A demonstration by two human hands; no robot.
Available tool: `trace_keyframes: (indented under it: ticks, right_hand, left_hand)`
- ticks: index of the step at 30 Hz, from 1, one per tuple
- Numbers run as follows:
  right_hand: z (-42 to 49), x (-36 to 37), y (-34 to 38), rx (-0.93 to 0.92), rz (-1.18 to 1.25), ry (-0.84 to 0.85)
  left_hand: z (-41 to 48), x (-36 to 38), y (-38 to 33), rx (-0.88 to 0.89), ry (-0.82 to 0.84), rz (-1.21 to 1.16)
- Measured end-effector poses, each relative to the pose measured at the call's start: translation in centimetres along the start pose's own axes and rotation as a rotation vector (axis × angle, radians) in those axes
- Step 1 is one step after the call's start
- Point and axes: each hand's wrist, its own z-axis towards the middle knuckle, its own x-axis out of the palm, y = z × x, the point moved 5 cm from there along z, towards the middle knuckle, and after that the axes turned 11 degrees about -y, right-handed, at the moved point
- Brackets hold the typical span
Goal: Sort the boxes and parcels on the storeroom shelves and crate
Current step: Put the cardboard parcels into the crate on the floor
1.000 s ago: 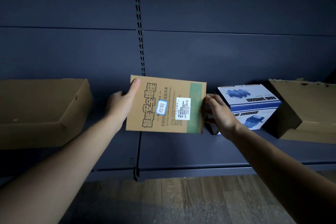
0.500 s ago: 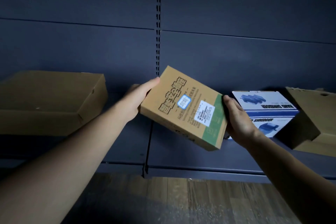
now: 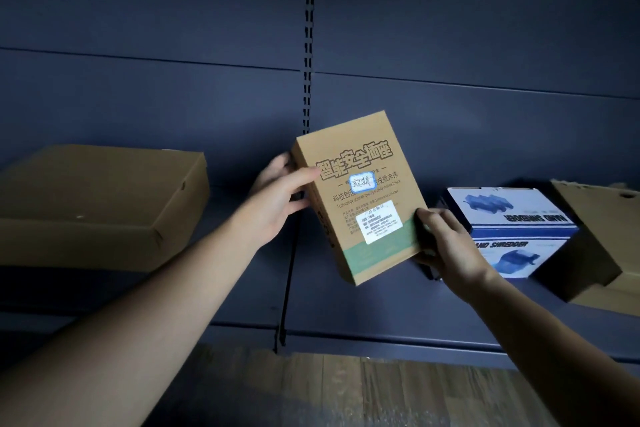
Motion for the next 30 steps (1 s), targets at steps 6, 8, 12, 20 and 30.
trace_keyframes:
  ticks: [6,8,12,20,30]
  right_hand:
    - [-0.9,0.7,0.5,-0.081,-0.164,0.069]
    - [-1.0,0.7,0.6,-0.083,-0.182,0.081]
    - [-1.5,0.8,0.9,-0.092,-0.185,0.097]
    - [-1.5,1.3,0.9,-0.177,-0.209,0.135]
    - [-1.9,-0.9,-0.2,-0.095,-0.163,0.057]
  left_hand:
    - [0.0,0.3,-0.3,0.053,-0.009,-0.012]
    - [0.0,0.3,-0.3,0.057,-0.009,-0.017]
    - [-0.1,0.4,0.0,0.058,0.016,-0.030]
    - [-1.1,1.7,2.0,-0.006,0.043,0.164]
    - [-3.0,4.2,4.9,-0.130,-0.015,0.228]
